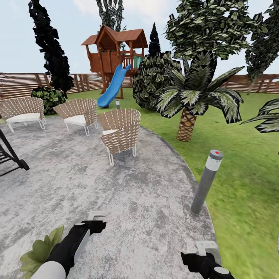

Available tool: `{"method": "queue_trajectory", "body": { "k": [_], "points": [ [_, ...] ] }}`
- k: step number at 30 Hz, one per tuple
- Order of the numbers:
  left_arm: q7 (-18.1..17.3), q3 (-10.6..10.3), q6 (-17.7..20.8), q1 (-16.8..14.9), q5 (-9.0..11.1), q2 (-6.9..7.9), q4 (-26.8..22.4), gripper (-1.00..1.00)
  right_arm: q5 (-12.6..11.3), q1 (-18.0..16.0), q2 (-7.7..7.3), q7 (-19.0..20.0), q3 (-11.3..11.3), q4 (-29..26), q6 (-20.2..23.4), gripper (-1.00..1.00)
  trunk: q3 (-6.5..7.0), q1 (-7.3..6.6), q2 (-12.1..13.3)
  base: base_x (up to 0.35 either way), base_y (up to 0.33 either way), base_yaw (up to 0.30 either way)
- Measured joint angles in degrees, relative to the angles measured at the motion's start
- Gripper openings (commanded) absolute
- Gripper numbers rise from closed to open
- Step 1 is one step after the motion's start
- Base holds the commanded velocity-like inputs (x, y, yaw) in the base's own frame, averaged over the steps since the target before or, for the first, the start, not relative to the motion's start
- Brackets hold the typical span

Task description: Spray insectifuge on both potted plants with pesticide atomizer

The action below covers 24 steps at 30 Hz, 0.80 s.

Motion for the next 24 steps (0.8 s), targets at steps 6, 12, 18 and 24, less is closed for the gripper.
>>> {"method": "queue_trajectory", "body": {
  "k": [6, 12, 18, 24],
  "points": [
    [0.0, 0.0, 0.0, 0.0, 0.0, -0.04, 0.0, 1.0, 0.0, 0.0, 0.01, 0.0, 0.0, 0.0, 0.0, 1.0, 0.0, 0.01, 0.0, -0.083, 0.066, 0.265],
    [0.0, 0.1, 0.0, 0.0, 0.0, -0.04, 0.0, 1.0, 0.0, 0.0, 0.01, 0.0, 0.0, 0.0, 0.0, 1.0, -0.06, 0.0, 0.0, -0.035, 0.029, 0.265],
    [0.0, 0.1, 0.0, 0.0, 0.0, -0.04, 0.0, 1.0, 0.0, 0.0, 0.01, 0.0, 0.0, 0.0, 0.0, 1.0, -0.21, 0.0, 0.0, -0.003, 0.003, 0.264],
    [0.0, 0.1, 0.0, 0.0, 0.0, -0.04, 0.0, 1.0, 0.0, 0.0, 0.01, 0.0, 0.0, 0.0, 0.0, 1.0, -0.38, 0.0, 0.0, 0.0, 0.0, 0.265]
  ]
}}
